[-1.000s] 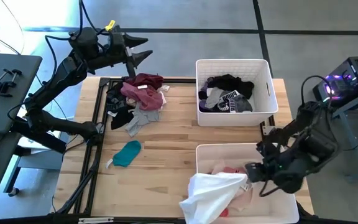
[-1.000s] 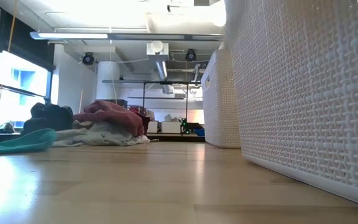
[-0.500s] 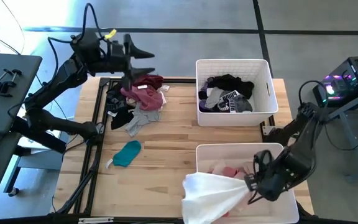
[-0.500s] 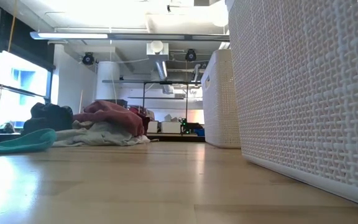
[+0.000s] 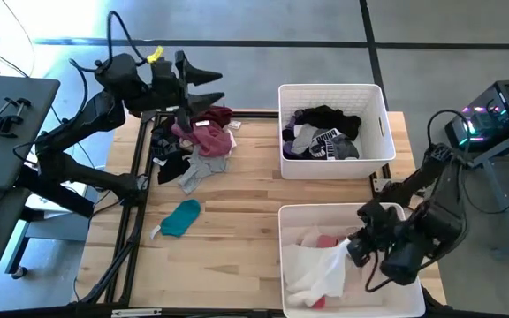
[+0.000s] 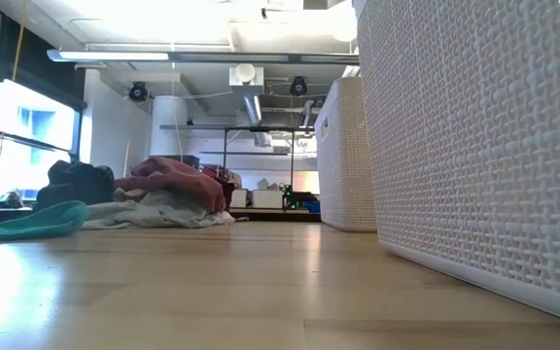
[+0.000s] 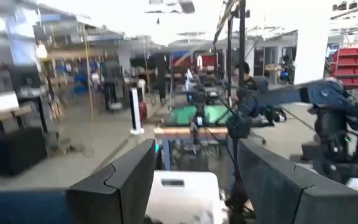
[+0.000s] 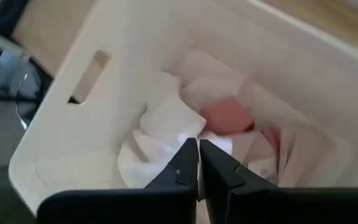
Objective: Sort clothes
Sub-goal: Put the white towel into the bottom bin, then move the grey sock from the top bin to the bottom bin
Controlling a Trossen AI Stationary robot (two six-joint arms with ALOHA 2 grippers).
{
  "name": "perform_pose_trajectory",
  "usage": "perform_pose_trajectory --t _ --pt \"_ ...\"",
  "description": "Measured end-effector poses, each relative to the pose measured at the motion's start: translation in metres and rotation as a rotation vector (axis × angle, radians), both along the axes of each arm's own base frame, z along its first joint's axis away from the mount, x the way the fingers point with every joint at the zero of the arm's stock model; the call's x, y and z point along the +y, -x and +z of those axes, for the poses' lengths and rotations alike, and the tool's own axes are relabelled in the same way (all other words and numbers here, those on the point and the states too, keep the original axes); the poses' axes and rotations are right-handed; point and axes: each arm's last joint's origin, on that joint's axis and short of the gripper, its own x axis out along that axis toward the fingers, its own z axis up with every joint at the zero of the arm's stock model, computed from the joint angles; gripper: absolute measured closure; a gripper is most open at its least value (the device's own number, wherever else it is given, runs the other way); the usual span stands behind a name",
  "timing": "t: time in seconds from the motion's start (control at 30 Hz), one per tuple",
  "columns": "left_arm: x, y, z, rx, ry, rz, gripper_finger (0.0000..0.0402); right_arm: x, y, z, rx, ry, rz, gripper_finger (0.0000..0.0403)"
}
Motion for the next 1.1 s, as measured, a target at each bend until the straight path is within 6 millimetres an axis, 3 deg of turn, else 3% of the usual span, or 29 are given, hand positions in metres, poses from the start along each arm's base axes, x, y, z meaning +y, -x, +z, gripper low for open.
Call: perform_pose_trajectory --t 0.17,0.43,0.57,0.67,0.9,1.1 --pt "-0.005 -0.003 -0.007 0.051 0.135 0.011 0.0186 -0.004 -0.003 -0.005 0.073 0.065 0.162 0.0403" --pt "-0.019 -0.008 -0.035 0.286 0.388 0.071 0.0186 -0.005 -0.002 -0.069 0.466 0.082 0.350 0.0402" --pt "-0.021 -0.021 -0.052 0.397 0.431 0.130 0.0186 -0.005 0.001 -0.095 0.525 0.038 0.380 0.0393" --pt "-0.019 -0.037 -0.062 0.430 0.434 0.147 0.0186 -0.009 0.005 -0.100 0.532 -0.026 0.391 0.0364" --pt "-0.013 -0.077 -0.080 0.431 0.436 0.124 0.0186 -0.028 0.022 -0.082 0.497 -0.119 0.271 0.0263" --pt "-0.005 -0.100 -0.087 0.386 0.362 0.084 0.0186 -0.045 0.035 -0.029 0.302 -0.297 0.142 0.0225"
